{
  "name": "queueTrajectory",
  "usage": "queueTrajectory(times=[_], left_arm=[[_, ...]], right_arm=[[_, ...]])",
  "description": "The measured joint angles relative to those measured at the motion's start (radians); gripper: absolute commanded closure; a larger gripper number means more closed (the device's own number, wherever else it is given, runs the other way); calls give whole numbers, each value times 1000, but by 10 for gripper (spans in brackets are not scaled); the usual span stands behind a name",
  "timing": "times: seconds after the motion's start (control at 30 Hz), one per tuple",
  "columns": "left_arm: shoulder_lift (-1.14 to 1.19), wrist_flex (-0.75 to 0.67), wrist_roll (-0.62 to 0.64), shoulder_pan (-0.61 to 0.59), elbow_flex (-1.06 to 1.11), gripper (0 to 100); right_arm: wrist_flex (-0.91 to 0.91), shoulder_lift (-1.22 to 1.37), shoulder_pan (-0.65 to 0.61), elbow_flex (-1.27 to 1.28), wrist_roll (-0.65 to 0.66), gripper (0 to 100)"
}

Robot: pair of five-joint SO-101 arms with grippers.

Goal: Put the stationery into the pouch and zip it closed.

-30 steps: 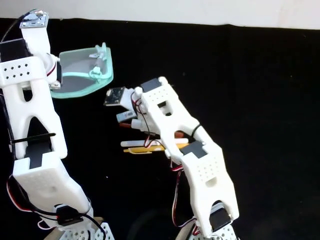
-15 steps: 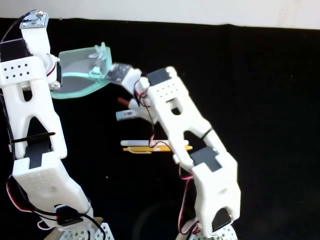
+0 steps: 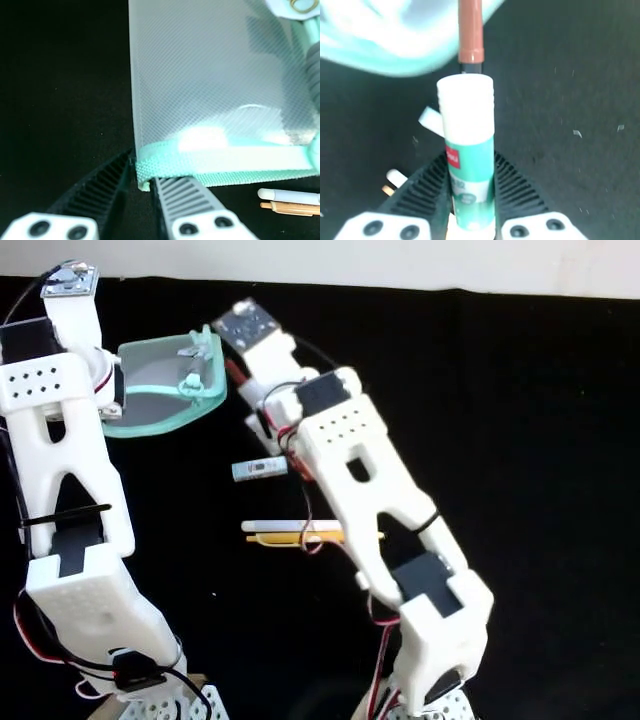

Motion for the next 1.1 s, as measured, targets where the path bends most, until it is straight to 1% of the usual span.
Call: queueTrajectory(times=[0.23, 0.33, 0.53, 0.67, 0.87, 1.0, 1.1], left_arm=[[0, 0, 193, 44, 0, 994], [-18, 0, 250, 44, 9, 994], [-130, 8, 345, 41, 25, 994], [-219, 8, 362, 72, 26, 992], [-344, 8, 368, 169, 37, 992], [-377, 9, 374, 219, 37, 992], [-382, 9, 417, 238, 37, 992]], right_arm=[[-35, -83, -35, 0, -81, 991], [-63, -107, -35, 0, -109, 991], [-115, -161, -41, 0, -166, 991], [-143, -195, -54, 0, -187, 992], [-153, -253, -60, -17, -193, 992], [-153, -288, -60, -58, -238, 992], [-153, -310, -60, -87, -249, 992]])
